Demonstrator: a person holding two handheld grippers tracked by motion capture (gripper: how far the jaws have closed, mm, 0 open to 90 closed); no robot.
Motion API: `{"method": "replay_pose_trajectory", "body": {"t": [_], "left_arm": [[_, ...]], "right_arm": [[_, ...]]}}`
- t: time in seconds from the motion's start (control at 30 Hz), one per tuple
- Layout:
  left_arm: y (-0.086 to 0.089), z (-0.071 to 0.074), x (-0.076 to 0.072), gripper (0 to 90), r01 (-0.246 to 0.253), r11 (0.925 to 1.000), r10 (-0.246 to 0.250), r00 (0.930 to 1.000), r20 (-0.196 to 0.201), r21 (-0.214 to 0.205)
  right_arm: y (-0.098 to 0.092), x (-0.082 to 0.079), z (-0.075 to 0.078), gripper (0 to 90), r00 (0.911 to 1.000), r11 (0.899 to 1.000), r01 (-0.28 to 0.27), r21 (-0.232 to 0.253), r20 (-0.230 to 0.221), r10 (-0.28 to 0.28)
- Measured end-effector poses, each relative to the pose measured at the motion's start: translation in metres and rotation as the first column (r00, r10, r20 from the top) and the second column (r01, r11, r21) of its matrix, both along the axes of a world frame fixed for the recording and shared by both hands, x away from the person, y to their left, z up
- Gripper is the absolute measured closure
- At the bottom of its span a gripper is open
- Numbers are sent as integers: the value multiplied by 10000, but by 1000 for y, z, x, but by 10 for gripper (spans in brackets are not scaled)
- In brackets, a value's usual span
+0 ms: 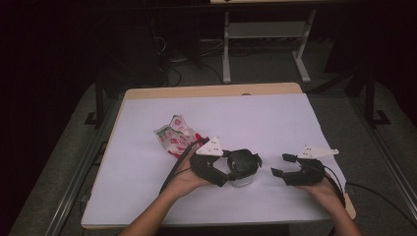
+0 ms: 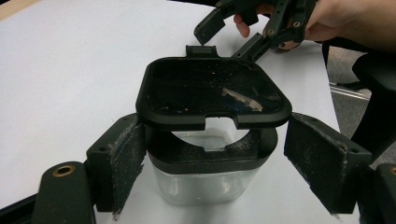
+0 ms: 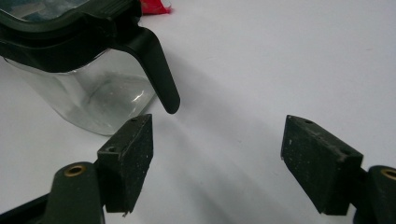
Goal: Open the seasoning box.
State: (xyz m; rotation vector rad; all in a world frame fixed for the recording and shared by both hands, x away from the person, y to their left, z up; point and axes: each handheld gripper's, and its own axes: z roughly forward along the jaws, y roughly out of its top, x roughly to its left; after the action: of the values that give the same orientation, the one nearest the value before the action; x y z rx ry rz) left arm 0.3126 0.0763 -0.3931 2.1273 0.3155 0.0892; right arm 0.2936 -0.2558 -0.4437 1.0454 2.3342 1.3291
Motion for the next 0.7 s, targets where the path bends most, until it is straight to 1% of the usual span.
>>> {"method": "replay_pose_trajectory", "body": {"t": [0.13,0.17,0.2,0.27,0.3,0.37,0.43,0.5,0.53,0.6,0.7], "left_arm": [[0,1,-1,215,-25,10000,25,10000,9,-16],[1,2,-1,223,29,9998,-31,9999,-109,-181],[3,4,-1,272,128,9996,-134,9996,-248,-269],[2,5,-1,288,95,9994,-100,9998,-145,-319],[2,5,-1,288,107,9997,-108,9999,-70,-224],[2,3,-1,301,111,9995,-114,9999,-122,-300],[1,3,-1,324,66,9997,-68,9999,-106,-248],[1,2,0,360,58,9996,-63,9998,-173,-288],[1,2,1,385,-26,9995,21,9999,-166,-316],[1,2,3,467,-105,9990,95,9997,-221,-434],[1,1,5,576,-417,9978,403,9988,-270,-515]], "right_arm": [[0,0,0,249,10000,10000,-24,4,-17,24],[0,0,0,250,10000,10000,-20,14,-26,20],[0,0,0,250,10000,10000,-12,33,-21,12],[0,0,0,249,10000,10000,-16,23,-15,16],[0,0,0,249,10000,10000,-16,25,-29,16],[0,0,-1,250,10000,10000,-16,40,-46,16],[0,0,0,249,10000,10000,-27,39,-32,27],[0,0,0,249,10000,10000,-33,47,-34,33],[0,0,-1,250,10000,10000,-24,48,-45,25],[0,0,-1,250,10000,10000,-7,39,-67,7],[0,0,0,250,10000,10000,-32,63,-25,32]]}}
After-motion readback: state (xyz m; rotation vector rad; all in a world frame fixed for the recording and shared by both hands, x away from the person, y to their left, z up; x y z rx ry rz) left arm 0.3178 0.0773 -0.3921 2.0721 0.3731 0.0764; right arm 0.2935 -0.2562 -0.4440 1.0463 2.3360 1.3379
